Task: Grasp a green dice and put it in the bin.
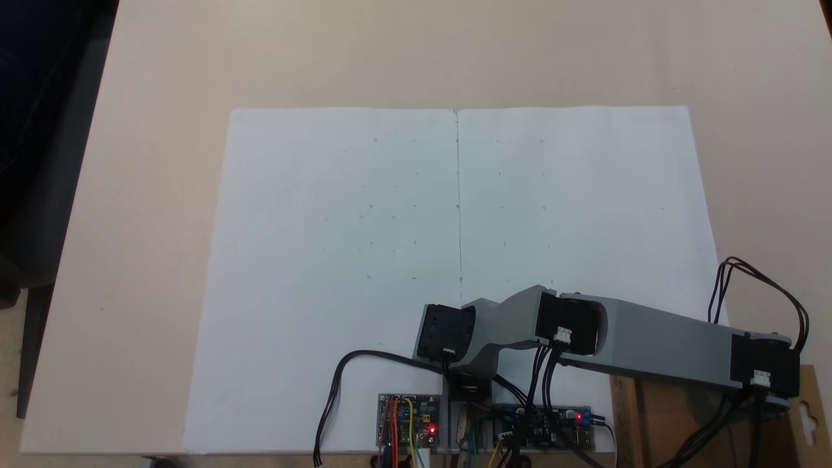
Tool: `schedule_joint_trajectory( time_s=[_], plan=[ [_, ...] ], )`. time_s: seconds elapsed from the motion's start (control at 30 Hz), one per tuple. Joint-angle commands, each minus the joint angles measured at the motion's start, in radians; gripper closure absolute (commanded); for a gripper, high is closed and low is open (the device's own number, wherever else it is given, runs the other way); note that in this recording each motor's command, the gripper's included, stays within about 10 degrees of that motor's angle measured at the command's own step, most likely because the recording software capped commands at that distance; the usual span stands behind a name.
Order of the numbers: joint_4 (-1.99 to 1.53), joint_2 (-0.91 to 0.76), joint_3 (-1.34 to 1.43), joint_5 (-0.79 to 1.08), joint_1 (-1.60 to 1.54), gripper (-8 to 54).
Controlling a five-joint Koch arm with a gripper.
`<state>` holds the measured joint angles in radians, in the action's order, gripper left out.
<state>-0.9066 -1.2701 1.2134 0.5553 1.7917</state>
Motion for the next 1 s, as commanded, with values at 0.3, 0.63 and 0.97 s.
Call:
schedule_joint_trajectory(
  time_s=[0.3,0.63,0.97],
  plan=[
    [0.077,-0.038,0.035,0.094,0.015,5.2],
    [0.158,-0.112,0.034,0.092,0.009,5.3],
    [0.187,-0.385,0.031,-0.021,-0.253,5.4]
  ],
)
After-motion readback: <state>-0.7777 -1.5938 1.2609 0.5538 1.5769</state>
